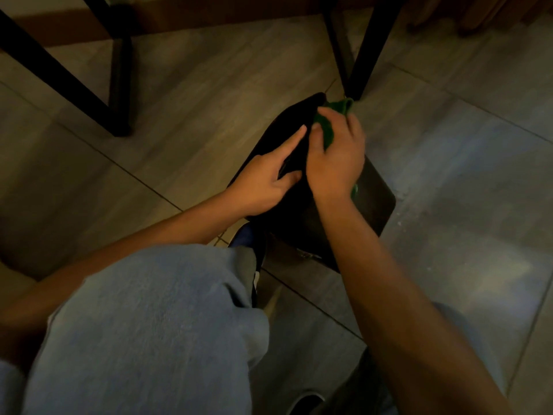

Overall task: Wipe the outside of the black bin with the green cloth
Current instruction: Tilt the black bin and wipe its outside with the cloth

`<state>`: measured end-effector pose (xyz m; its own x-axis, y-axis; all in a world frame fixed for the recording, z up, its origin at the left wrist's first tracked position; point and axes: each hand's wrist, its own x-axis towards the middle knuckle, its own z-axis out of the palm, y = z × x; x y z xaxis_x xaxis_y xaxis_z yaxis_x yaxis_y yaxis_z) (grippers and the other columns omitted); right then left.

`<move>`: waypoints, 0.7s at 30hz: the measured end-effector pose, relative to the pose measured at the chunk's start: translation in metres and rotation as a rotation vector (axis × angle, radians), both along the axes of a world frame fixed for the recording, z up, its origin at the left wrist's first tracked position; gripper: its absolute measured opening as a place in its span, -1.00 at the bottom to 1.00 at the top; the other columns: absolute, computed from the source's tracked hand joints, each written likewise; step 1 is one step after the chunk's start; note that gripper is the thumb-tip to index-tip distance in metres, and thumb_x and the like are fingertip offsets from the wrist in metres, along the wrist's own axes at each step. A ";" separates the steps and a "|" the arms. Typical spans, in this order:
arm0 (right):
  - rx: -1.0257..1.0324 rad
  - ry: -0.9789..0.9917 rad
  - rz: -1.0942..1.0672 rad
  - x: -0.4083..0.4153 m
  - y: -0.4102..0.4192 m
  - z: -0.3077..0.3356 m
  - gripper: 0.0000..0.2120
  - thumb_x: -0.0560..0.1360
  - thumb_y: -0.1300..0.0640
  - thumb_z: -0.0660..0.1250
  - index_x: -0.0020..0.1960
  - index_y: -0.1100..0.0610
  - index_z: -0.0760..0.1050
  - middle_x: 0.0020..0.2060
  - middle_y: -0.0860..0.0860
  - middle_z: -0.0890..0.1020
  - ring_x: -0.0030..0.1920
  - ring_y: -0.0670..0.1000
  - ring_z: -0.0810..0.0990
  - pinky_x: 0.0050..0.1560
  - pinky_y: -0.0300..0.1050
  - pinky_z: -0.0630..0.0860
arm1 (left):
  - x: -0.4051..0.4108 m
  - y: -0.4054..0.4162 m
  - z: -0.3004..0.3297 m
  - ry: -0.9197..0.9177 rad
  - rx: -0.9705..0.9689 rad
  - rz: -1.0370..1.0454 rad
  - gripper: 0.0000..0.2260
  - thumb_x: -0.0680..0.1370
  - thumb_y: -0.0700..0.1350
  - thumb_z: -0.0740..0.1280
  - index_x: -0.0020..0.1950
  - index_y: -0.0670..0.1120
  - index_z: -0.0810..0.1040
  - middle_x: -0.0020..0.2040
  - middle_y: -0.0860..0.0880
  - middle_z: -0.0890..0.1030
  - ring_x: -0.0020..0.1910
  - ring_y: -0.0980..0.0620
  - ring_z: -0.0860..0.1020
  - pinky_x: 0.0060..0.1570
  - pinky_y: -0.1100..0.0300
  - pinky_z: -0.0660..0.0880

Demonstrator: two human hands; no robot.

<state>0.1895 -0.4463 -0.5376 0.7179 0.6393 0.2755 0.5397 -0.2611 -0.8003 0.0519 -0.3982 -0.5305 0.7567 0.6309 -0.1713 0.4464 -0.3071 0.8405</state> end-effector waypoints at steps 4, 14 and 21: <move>-0.055 -0.130 0.011 0.001 -0.010 -0.021 -0.67 0.66 0.00 0.22 0.36 0.01 0.58 0.27 0.12 0.59 0.25 0.13 0.56 0.15 0.10 0.57 | -0.008 -0.002 -0.001 0.015 0.028 0.039 -0.32 0.59 -0.01 0.29 0.64 0.13 0.03 0.46 -0.04 0.47 0.36 -0.08 0.53 0.42 0.05 0.41; -0.402 0.235 -0.365 0.084 -0.110 -0.109 -0.66 0.67 0.07 0.25 0.39 0.14 0.56 0.31 0.27 0.55 0.29 0.29 0.55 0.32 0.07 0.45 | -0.011 0.000 -0.005 -0.059 -0.141 0.133 -0.43 0.66 -0.14 0.28 0.63 0.10 0.15 0.45 0.12 0.44 0.38 0.21 0.44 0.35 0.36 0.37; -0.376 0.289 -0.317 0.043 -0.123 -0.094 -0.62 0.65 0.14 0.27 0.45 0.09 0.49 0.39 0.24 0.49 0.37 0.24 0.48 0.41 0.09 0.37 | -0.007 -0.003 0.000 -0.134 -0.265 0.176 -0.51 0.69 -0.11 0.22 0.60 0.11 0.20 0.09 -0.07 0.69 0.11 0.03 0.68 0.25 0.03 0.57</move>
<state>0.2323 -0.5690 -0.6315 0.9028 0.3968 -0.1657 0.1615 -0.6701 -0.7245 0.0450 -0.4009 -0.5303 0.6668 0.7008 -0.2537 0.3536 0.0022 0.9354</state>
